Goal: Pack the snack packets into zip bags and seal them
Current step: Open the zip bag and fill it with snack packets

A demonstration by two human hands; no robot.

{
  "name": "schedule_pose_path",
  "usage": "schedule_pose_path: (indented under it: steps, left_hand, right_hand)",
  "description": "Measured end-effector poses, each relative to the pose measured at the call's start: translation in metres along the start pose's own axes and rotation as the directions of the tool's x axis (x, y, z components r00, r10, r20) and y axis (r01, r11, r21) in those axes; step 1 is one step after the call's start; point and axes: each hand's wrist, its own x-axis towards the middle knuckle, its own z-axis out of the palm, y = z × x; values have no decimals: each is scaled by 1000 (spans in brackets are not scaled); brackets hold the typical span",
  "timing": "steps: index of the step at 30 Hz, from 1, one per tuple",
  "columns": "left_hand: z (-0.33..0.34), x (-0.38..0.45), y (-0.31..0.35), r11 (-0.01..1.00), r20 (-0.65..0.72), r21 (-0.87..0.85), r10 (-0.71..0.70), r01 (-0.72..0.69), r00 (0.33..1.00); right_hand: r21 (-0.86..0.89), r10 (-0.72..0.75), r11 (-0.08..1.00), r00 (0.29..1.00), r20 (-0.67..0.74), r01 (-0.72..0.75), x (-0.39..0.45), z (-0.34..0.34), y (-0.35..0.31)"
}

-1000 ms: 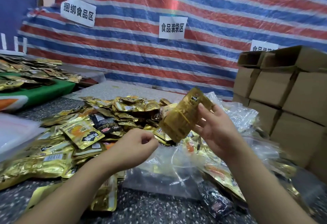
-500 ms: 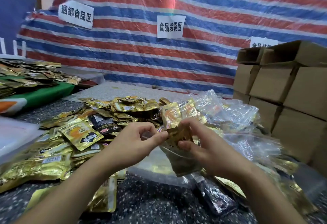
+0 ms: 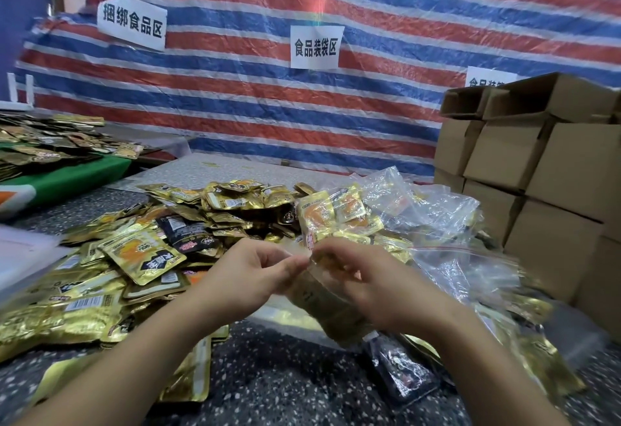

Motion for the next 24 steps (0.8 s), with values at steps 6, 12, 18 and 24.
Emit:
schedule_pose_path:
  steps: [6, 12, 18, 24]
  left_hand:
    - [-3, 5, -1, 998, -184, 0, 67, -68, 981]
    - [1, 0, 7, 984, -244, -102, 120, -148, 962]
    - [-5, -10, 33, 926, -343, -241, 199, -290, 918]
    - [-10, -14, 41, 896, -370, -325, 173, -301, 913]
  right_hand:
    - [80, 27, 997, 982, -189, -12, 7, 12, -3]
    - [-34, -145, 989, 942, -302, 141, -4, 8, 5]
    - [-175, -349, 937, 828, -439, 302, 1, -20, -24]
    - [-155, -337, 941, 884, -325, 301, 9, -43, -50]
